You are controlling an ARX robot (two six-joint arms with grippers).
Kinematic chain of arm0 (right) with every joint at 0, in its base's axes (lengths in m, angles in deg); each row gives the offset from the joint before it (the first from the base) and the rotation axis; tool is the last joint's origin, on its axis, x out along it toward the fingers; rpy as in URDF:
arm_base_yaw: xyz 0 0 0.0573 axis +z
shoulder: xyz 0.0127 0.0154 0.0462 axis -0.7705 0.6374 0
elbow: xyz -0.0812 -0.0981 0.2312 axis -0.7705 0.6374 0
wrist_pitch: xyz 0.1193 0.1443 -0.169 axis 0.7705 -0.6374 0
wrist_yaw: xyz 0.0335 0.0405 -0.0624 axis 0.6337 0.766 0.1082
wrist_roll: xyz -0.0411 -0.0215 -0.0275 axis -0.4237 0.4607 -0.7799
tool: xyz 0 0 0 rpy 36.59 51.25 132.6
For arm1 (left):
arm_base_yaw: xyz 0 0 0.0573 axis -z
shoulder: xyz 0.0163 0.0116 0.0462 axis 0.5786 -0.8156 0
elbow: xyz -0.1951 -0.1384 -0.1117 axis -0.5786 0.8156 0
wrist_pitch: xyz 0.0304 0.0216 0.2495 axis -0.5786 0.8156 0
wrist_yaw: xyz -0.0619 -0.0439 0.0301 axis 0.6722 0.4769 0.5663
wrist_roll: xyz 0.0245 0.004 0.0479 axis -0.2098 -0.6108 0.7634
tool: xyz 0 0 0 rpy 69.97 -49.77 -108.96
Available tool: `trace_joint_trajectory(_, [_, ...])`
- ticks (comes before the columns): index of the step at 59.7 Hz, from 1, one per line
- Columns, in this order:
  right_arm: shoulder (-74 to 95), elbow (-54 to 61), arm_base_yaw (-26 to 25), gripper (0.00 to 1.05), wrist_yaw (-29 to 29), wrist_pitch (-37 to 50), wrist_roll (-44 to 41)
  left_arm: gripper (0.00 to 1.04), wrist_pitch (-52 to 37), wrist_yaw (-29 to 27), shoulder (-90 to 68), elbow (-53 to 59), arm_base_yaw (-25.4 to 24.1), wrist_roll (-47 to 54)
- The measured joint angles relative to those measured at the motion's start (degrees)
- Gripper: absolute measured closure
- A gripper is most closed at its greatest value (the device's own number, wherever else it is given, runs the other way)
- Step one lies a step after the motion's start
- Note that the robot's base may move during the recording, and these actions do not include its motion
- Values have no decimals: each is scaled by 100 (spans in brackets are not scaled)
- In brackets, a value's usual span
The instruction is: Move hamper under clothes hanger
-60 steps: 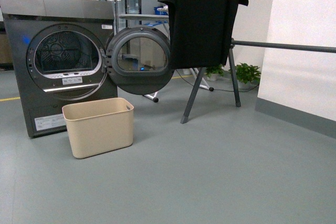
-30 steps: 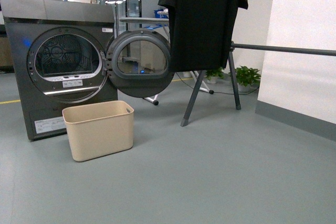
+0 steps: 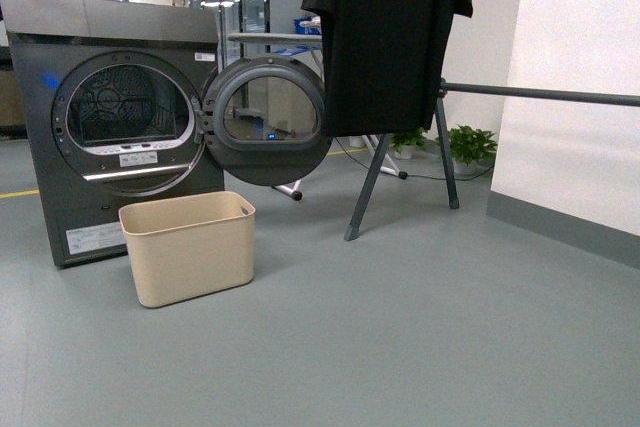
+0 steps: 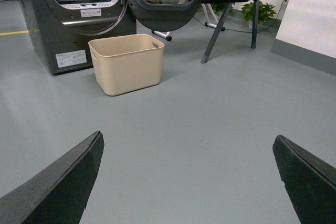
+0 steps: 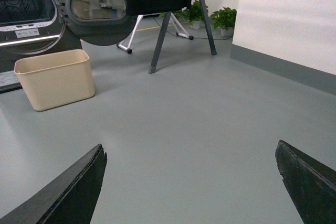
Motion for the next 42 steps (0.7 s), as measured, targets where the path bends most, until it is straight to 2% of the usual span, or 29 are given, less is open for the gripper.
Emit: trace_joint_trajectory(42, [0,0,0,8,0,0,-2,7,0,2,0,0,0,0])
